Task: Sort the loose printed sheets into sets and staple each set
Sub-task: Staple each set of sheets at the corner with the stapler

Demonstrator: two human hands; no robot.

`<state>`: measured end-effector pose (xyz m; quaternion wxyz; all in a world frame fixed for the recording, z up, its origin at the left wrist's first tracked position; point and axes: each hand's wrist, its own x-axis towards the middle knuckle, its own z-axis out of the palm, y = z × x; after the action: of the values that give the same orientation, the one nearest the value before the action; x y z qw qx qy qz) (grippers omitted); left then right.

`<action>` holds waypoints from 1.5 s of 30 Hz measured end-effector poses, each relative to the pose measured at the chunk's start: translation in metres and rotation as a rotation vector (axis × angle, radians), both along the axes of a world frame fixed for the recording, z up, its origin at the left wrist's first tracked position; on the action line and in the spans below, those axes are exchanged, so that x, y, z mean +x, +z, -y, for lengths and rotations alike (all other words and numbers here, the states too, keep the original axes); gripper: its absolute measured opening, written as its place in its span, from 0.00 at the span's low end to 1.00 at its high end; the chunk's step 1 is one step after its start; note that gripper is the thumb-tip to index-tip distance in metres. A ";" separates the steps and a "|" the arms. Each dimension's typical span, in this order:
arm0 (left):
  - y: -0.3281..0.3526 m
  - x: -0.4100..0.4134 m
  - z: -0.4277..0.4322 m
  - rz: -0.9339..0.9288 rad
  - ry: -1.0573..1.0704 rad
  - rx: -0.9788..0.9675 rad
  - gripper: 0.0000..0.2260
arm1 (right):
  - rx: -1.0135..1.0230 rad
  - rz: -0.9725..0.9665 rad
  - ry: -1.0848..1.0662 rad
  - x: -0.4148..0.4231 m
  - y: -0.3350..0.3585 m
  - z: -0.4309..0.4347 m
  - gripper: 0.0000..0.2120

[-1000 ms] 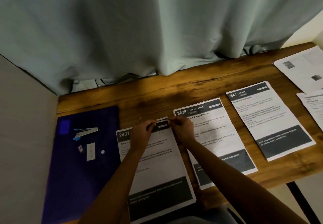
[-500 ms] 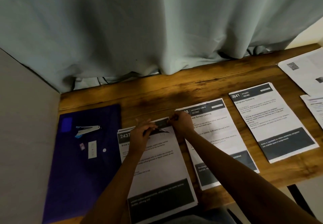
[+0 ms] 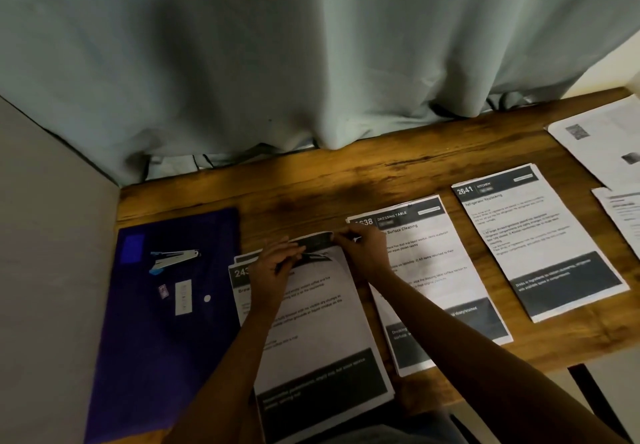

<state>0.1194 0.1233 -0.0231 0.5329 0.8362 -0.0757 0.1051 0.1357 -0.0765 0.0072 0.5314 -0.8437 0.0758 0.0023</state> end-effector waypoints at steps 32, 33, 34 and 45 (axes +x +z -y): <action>0.000 0.025 0.012 -0.066 -0.034 0.139 0.11 | 0.797 -0.168 -0.001 -0.024 -0.003 -0.012 0.09; 0.000 0.025 0.012 -0.067 -0.043 0.142 0.11 | 0.788 -0.168 -0.005 -0.024 -0.004 -0.013 0.09; 0.001 0.025 0.012 -0.066 -0.056 0.135 0.11 | 0.778 -0.163 -0.013 -0.024 -0.006 -0.013 0.09; 0.003 0.022 0.014 -0.137 -0.069 0.212 0.07 | 0.562 -0.155 -0.189 -0.026 -0.009 -0.025 0.06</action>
<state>0.1416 0.1095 -0.0199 0.4489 0.8899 -0.0785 0.0205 0.1102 -0.0519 -0.0017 0.7346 -0.6501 0.1905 0.0382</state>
